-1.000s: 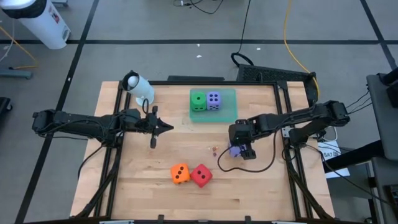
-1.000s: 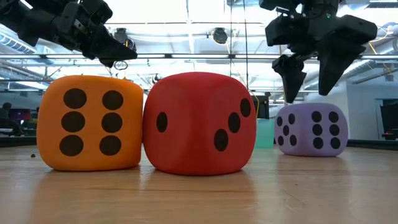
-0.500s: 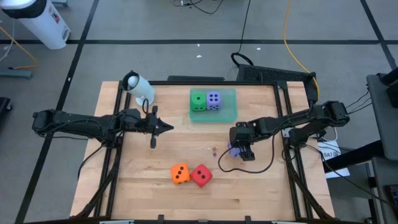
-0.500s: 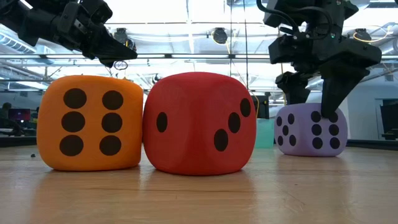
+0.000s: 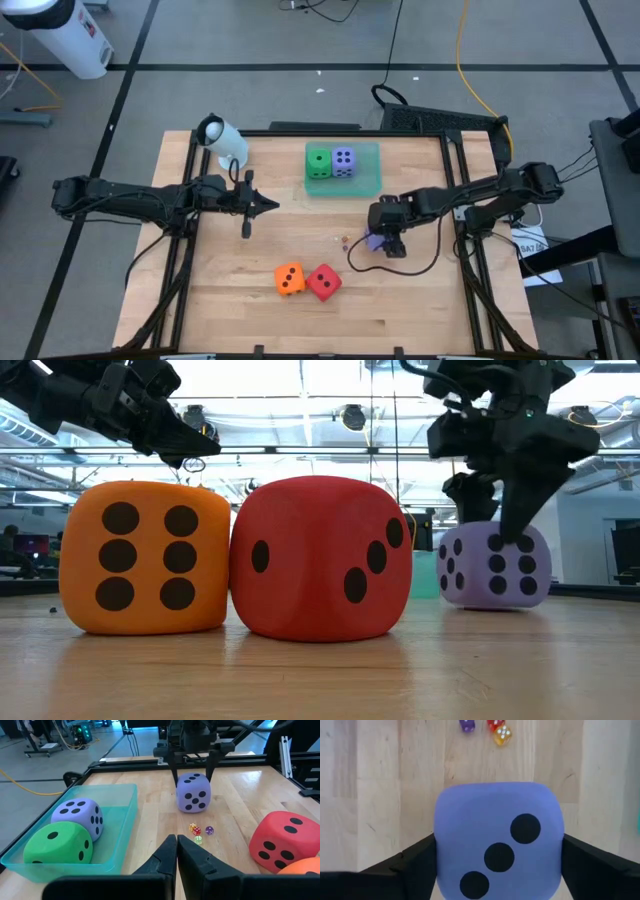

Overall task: Pick & Place Dice
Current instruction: Put the large purple dice into the blue bin

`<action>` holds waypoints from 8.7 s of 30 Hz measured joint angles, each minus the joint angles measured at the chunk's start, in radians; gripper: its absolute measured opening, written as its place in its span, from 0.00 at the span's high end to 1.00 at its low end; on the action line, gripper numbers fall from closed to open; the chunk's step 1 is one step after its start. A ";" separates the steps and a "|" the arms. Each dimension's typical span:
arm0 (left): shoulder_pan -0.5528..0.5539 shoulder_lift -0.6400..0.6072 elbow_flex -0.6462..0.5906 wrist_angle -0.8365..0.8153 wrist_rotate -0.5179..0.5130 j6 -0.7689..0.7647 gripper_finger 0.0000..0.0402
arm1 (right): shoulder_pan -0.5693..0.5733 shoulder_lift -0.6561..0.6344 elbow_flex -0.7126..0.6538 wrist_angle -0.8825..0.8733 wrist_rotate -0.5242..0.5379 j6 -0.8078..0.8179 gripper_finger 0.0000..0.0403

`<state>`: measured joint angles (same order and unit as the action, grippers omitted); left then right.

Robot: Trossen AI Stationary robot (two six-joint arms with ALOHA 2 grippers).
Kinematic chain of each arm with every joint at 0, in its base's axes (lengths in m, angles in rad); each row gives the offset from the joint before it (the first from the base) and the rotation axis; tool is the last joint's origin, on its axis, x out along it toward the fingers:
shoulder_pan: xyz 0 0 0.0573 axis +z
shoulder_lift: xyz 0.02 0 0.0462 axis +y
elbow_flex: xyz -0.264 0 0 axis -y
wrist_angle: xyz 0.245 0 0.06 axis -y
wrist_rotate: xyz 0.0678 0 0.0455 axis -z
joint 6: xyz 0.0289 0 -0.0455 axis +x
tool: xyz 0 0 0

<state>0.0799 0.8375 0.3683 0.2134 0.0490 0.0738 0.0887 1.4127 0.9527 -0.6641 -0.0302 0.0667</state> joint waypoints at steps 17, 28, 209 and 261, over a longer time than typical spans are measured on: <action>0.000 0.000 0.000 0.001 0.000 -0.003 0.95 | -0.003 -0.394 0.000 0.265 -0.001 -0.049 0.19; 0.000 0.000 0.000 0.001 0.000 -0.003 0.95 | -0.004 -0.726 -0.146 0.502 0.007 -0.139 0.19; 0.000 0.000 0.000 -0.002 -0.086 0.112 0.95 | -0.679 0.280 0.395 -0.053 -0.054 -0.633 0.21; 0.001 0.000 0.000 0.000 -0.104 0.158 0.95 | -0.626 0.249 0.373 0.023 0.126 -0.676 0.01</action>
<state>0.0807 0.8372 0.3683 0.2134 -0.0550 0.2321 -0.5376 1.6616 1.3254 -0.6414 0.0960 -0.6098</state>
